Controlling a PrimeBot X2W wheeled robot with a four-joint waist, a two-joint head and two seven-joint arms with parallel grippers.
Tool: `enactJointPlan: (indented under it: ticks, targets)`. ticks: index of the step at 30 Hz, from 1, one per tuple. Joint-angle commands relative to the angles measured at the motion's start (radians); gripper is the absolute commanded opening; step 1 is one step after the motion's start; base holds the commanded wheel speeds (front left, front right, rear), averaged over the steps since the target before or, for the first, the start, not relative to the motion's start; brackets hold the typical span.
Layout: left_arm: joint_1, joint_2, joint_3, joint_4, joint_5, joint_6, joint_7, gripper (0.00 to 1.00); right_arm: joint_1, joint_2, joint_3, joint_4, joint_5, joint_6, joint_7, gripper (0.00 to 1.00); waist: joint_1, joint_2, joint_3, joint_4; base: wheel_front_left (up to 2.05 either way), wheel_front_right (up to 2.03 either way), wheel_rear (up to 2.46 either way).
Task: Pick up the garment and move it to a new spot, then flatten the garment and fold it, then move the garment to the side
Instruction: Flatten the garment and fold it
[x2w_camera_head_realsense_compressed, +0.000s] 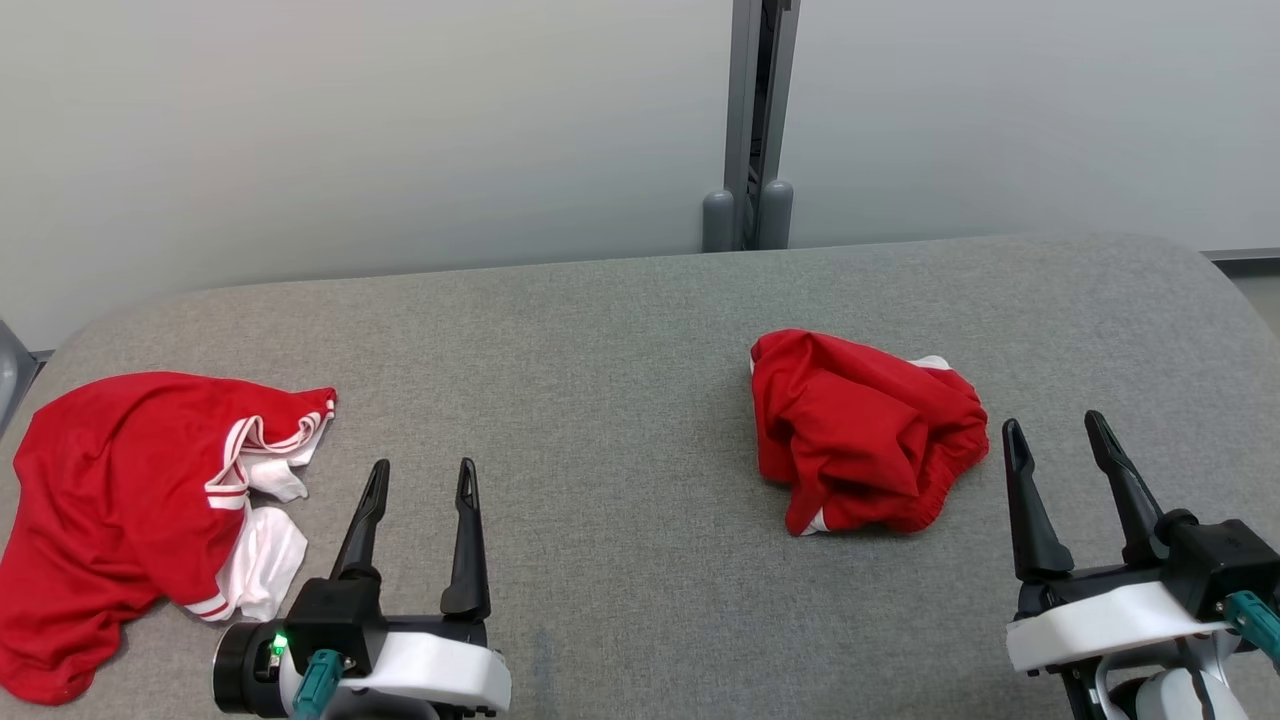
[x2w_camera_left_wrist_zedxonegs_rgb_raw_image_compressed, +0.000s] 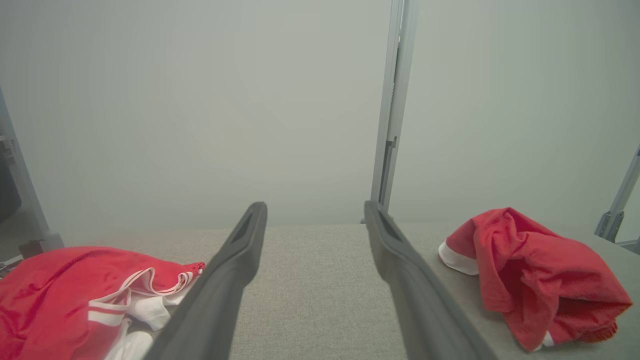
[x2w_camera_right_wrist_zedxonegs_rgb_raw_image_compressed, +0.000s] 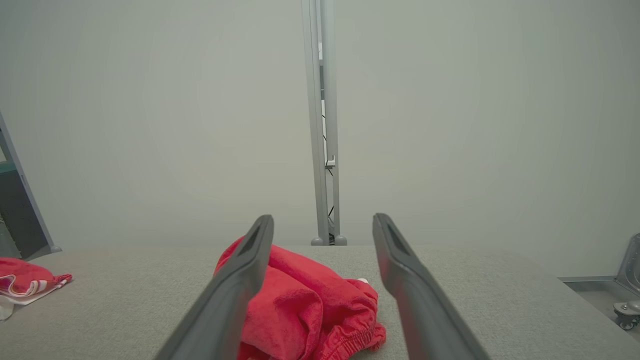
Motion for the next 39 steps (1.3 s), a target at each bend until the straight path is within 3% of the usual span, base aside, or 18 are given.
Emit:
enactJointPlan:
  ticks: [1,24,39]
  targets:
    - [0.002,0.004,0.002,0.002,-0.002,-0.002,0.0,1.0,0.006,-0.005,-0.002,0.002,0.0,0.0,-0.001,1.0,0.0,-0.0001,0.0,0.001,0.0,0.0,0.0]
    - [0.006,0.004,-0.015,0.009,-0.02,0.001,0.0,1.0,0.008,-0.005,-0.01,0.009,-0.019,0.0,-0.001,1.0,0.0,-0.0001,-0.009,0.016,0.0,0.0,0.0]
    - [-0.028,0.004,-0.046,0.036,-0.001,-0.015,0.0,1.0,-0.048,-0.079,0.024,0.309,-0.169,0.0,-0.001,1.0,0.0,-0.0001,0.051,0.081,0.0,0.0,0.0]
